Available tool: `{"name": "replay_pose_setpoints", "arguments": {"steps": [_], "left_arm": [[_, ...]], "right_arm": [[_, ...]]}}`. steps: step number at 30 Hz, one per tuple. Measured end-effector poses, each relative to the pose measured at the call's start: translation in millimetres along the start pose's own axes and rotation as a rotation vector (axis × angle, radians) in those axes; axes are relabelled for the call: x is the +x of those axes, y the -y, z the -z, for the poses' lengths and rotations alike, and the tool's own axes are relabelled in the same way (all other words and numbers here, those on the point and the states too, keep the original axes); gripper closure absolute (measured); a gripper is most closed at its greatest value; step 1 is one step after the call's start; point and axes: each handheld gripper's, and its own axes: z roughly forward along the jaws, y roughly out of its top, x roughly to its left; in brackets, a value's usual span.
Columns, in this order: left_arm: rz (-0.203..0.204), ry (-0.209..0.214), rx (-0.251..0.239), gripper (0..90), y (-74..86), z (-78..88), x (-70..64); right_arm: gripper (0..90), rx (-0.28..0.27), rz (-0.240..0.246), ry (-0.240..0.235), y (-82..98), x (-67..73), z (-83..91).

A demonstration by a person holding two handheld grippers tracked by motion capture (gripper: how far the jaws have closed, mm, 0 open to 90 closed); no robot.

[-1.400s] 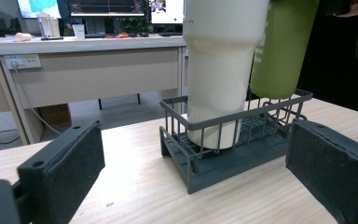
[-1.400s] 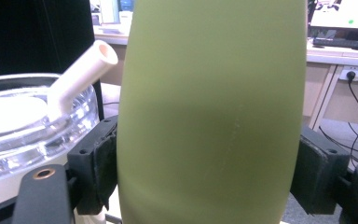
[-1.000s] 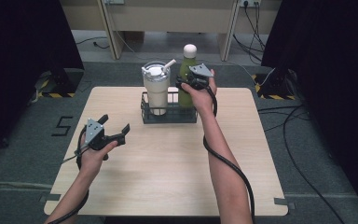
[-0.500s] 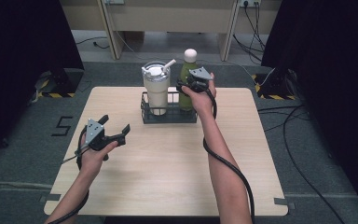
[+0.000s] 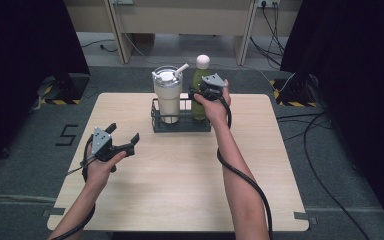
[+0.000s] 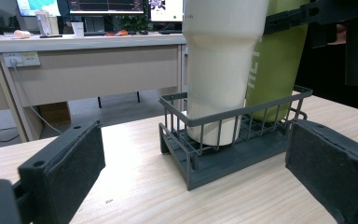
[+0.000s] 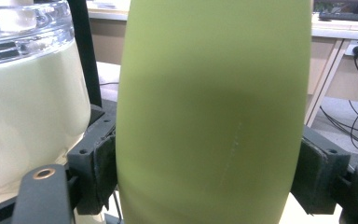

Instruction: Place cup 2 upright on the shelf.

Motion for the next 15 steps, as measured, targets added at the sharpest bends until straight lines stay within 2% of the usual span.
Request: {"name": "replay_pose_setpoints", "arguments": {"steps": [15], "left_arm": [[-0.003,-0.001,0.002,3.7,0.7,0.4,0.3]], "right_arm": [[20.7,-0.014,0.001,0.005,2.5,3.5,-0.7]]}}
